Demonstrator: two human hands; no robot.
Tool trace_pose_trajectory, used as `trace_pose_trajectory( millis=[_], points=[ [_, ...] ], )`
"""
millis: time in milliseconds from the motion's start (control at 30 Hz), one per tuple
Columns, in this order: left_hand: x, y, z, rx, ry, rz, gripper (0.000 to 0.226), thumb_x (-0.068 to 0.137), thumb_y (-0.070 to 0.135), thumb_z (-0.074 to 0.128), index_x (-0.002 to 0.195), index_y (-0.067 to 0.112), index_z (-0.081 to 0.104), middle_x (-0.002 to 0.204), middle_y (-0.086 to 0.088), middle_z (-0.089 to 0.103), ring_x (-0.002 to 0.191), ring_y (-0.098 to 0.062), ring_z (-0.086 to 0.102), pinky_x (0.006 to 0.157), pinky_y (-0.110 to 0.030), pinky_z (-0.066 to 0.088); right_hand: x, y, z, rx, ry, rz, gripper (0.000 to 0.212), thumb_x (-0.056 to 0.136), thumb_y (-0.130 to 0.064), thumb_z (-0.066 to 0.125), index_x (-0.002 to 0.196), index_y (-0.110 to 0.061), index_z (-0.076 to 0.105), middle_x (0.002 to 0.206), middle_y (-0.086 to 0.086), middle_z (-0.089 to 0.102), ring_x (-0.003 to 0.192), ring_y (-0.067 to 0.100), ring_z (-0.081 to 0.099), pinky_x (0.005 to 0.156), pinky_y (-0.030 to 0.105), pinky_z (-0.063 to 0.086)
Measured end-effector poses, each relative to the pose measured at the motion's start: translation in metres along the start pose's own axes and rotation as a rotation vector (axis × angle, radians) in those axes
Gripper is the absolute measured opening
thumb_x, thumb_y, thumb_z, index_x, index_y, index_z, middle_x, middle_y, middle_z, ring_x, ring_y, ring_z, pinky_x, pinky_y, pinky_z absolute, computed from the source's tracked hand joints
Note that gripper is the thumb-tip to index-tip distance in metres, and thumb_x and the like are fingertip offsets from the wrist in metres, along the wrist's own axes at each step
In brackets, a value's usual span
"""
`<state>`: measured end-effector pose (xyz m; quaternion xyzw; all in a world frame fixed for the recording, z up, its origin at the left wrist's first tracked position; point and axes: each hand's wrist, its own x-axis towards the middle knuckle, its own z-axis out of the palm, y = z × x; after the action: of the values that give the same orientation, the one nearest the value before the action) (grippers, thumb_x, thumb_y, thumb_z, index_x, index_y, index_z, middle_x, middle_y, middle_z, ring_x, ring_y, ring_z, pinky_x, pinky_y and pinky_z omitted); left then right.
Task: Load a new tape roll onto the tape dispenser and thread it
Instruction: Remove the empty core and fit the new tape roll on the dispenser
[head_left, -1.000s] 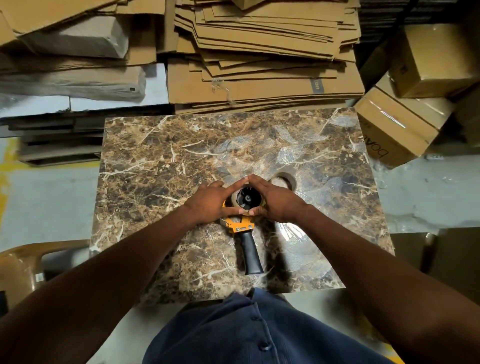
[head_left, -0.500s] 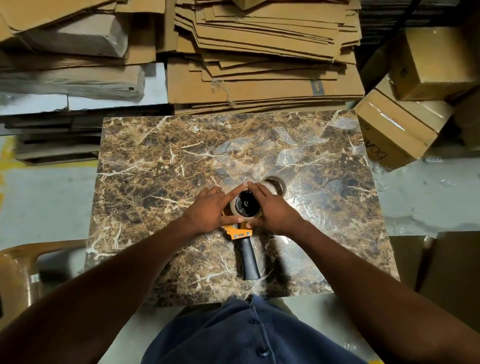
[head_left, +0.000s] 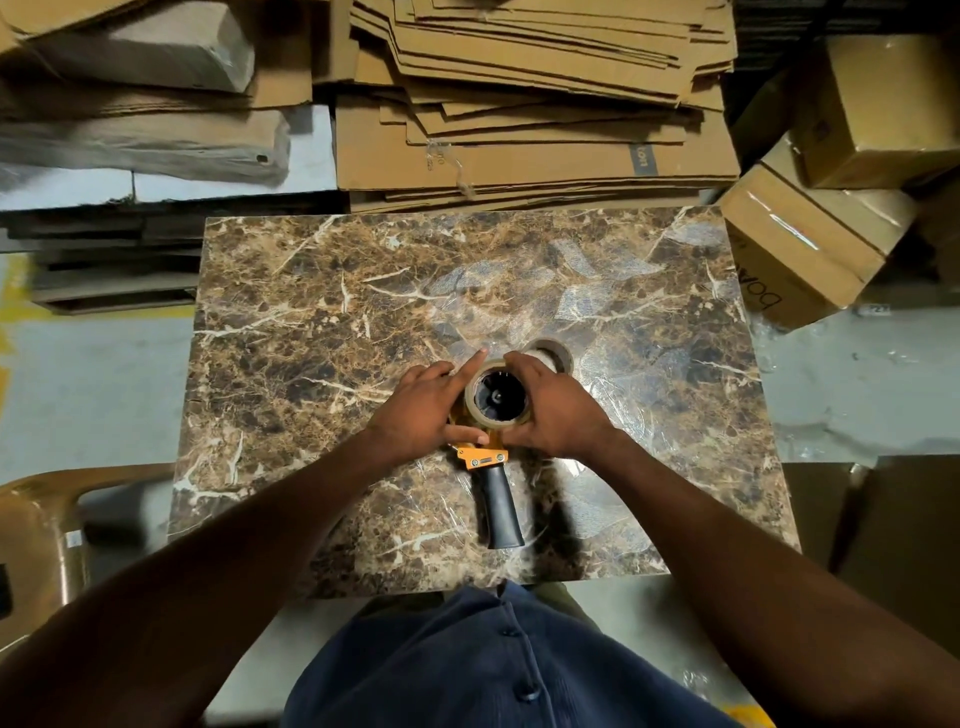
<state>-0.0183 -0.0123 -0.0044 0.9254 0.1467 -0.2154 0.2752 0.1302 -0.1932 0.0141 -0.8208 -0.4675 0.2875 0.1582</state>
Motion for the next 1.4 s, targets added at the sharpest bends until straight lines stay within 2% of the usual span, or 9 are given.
trace_pose_trajectory(
  millis=[267,400,567,700,833,1000,1100,1233,1400],
  points=[
    [0.007,-0.016,0.003,-0.021,0.055,0.067,0.095,0.086,0.098,0.028,0.161,0.06,-0.014,0.168,-0.013,0.042,0.157,-0.032,0.033,0.127,-0.058,0.022,0.003,-0.002,-0.006,-0.048,-0.001,-0.03,0.111,0.072,-0.073,0.066,0.158,-0.015,0.027,0.15,0.006,0.049,0.117,0.033,0.064,0.093,0.048,0.056],
    [0.007,-0.016,0.006,-0.038,0.057,0.027,0.095,0.084,0.098,0.034,0.16,0.063,-0.012,0.169,-0.016,0.039,0.156,-0.04,0.031,0.126,-0.062,0.023,0.0,0.002,-0.001,-0.029,0.033,-0.051,0.106,0.074,-0.065,0.073,0.157,-0.013,0.031,0.15,0.006,0.05,0.117,0.032,0.065,0.091,0.046,0.057],
    [0.001,0.0,-0.007,-0.006,0.037,0.022,0.094,0.096,0.076,0.05,0.168,0.047,-0.003,0.158,-0.02,0.048,0.152,-0.035,0.032,0.126,-0.049,0.016,0.0,0.003,0.002,0.006,0.063,-0.051,0.107,0.073,-0.06,0.078,0.158,-0.016,0.031,0.154,0.003,0.047,0.122,0.029,0.062,0.094,0.042,0.056],
    [0.001,-0.001,-0.008,0.006,0.037,0.04,0.094,0.096,0.077,0.047,0.168,0.045,-0.004,0.154,-0.022,0.05,0.149,-0.035,0.034,0.124,-0.05,0.018,0.001,0.003,0.002,0.022,0.074,-0.055,0.106,0.073,-0.058,0.08,0.158,-0.017,0.032,0.154,0.004,0.048,0.125,0.028,0.06,0.097,0.041,0.055],
    [0.005,-0.005,-0.001,-0.008,0.099,0.08,0.093,0.097,0.08,0.04,0.17,0.041,-0.001,0.133,-0.019,0.062,0.134,-0.033,0.048,0.121,-0.049,0.021,0.007,0.007,-0.001,0.092,0.024,-0.027,0.107,0.074,-0.055,0.083,0.16,-0.021,0.029,0.158,0.0,0.044,0.136,0.022,0.051,0.107,0.039,0.049],
    [0.007,-0.006,0.004,0.006,0.157,0.075,0.092,0.097,0.078,0.042,0.171,0.038,0.004,0.116,-0.011,0.065,0.121,-0.026,0.053,0.121,-0.053,0.025,0.013,0.013,-0.005,0.128,-0.041,-0.005,0.108,0.076,-0.049,0.085,0.162,-0.024,0.025,0.161,-0.003,0.042,0.141,0.016,0.047,0.11,0.024,0.037],
    [0.006,-0.008,0.006,0.02,0.149,0.063,0.093,0.097,0.078,0.044,0.171,0.037,0.004,0.129,-0.015,0.065,0.132,-0.027,0.051,0.124,-0.054,0.018,0.011,0.015,0.0,0.118,-0.032,-0.034,0.107,0.076,-0.055,0.083,0.161,-0.025,0.026,0.158,-0.001,0.047,0.139,0.019,0.05,0.114,0.031,0.041],
    [0.005,-0.003,0.006,0.02,0.147,0.058,0.094,0.096,0.079,0.046,0.17,0.039,0.003,0.158,-0.02,0.052,0.155,-0.029,0.034,0.129,-0.053,0.002,0.009,0.018,0.001,0.093,-0.017,-0.036,0.108,0.073,-0.066,0.079,0.159,-0.028,0.026,0.155,0.0,0.051,0.135,0.024,0.053,0.111,0.043,0.045],
    [-0.001,0.008,0.0,-0.03,0.154,0.067,0.094,0.098,0.071,0.053,0.171,0.035,0.007,0.166,-0.019,0.043,0.16,-0.029,0.023,0.128,-0.047,-0.003,0.007,0.02,0.002,0.056,-0.024,-0.033,0.111,0.073,-0.074,0.075,0.159,-0.027,0.022,0.152,0.003,0.054,0.134,0.026,0.053,0.113,0.046,0.041]
  ],
)
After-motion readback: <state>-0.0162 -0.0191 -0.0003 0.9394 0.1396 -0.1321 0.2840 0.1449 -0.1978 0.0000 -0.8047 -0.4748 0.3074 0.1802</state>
